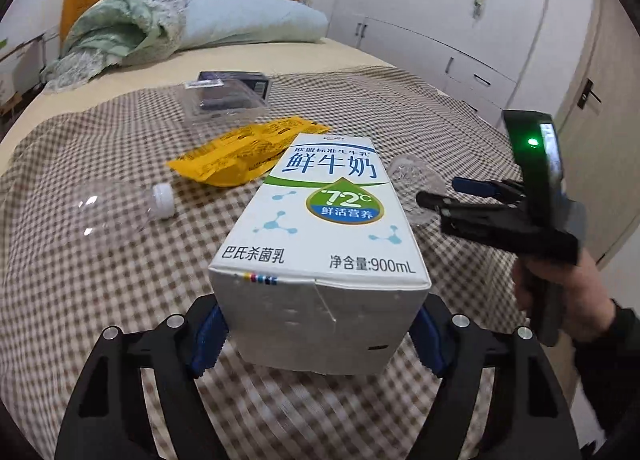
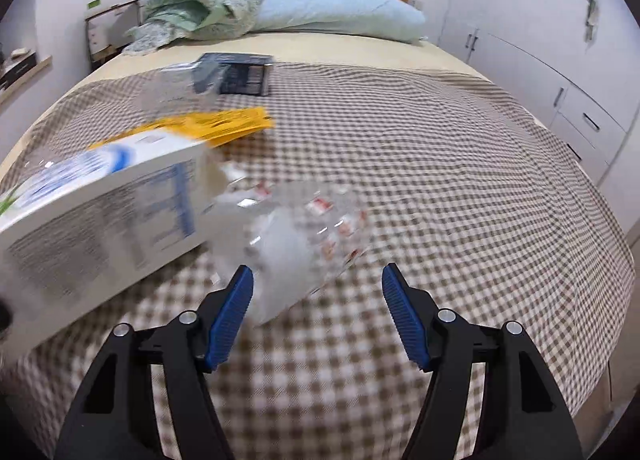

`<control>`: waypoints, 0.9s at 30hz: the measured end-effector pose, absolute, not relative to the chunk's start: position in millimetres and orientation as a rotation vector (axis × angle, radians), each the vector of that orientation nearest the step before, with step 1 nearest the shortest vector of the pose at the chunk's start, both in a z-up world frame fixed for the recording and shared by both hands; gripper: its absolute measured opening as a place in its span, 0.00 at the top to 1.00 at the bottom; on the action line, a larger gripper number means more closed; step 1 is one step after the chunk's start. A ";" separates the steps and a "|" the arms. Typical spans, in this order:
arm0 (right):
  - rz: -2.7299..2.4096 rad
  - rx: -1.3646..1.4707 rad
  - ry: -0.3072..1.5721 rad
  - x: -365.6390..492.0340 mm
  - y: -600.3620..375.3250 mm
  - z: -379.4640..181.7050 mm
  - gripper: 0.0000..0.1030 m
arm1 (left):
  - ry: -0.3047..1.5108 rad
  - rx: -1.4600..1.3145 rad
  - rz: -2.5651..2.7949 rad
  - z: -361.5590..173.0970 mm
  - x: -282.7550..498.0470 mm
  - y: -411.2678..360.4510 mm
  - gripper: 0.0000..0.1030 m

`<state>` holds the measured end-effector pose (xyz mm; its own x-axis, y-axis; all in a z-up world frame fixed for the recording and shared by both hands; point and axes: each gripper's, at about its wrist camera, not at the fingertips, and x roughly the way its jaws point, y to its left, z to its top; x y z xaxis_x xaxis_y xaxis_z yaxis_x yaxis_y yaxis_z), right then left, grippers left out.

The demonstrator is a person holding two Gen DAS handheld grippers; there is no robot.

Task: Collect trash
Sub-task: 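Grasp the white milk carton with the left tool while the right tool grasps the clear cup, then carry the milk carton and clear cup to the wastebasket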

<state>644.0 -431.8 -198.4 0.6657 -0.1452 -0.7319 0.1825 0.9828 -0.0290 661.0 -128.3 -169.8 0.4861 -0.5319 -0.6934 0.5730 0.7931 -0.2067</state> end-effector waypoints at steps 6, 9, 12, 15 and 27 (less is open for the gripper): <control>-0.187 0.138 0.806 604.7 -462.7 -177.4 0.98 | 0.786 -0.027 -0.594 -132.5 635.7 -116.9 0.31; -0.187 0.146 0.780 569.5 -477.4 -157.2 0.98 | 0.802 -0.008 -0.545 -116.1 626.1 -120.4 0.32; -0.179 0.174 0.750 533.5 -492.0 -140.5 0.98 | 0.799 0.026 -0.499 -97.6 607.4 -124.0 0.32; -0.173 0.196 0.718 487.4 -507.7 -129.5 0.98 | 0.770 0.022 -0.495 -79.6 586.1 -124.1 0.32; -0.280 0.278 0.745 289.1 -591.0 -158.2 0.98 | 0.711 0.075 -0.636 -14.3 438.6 -184.2 0.32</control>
<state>289.1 -591.0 -158.2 0.7015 -0.1505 -0.6966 0.3458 0.9266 0.1480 438.6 -184.2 -14.3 0.5787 -0.5188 -0.6292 0.5681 0.8100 -0.1455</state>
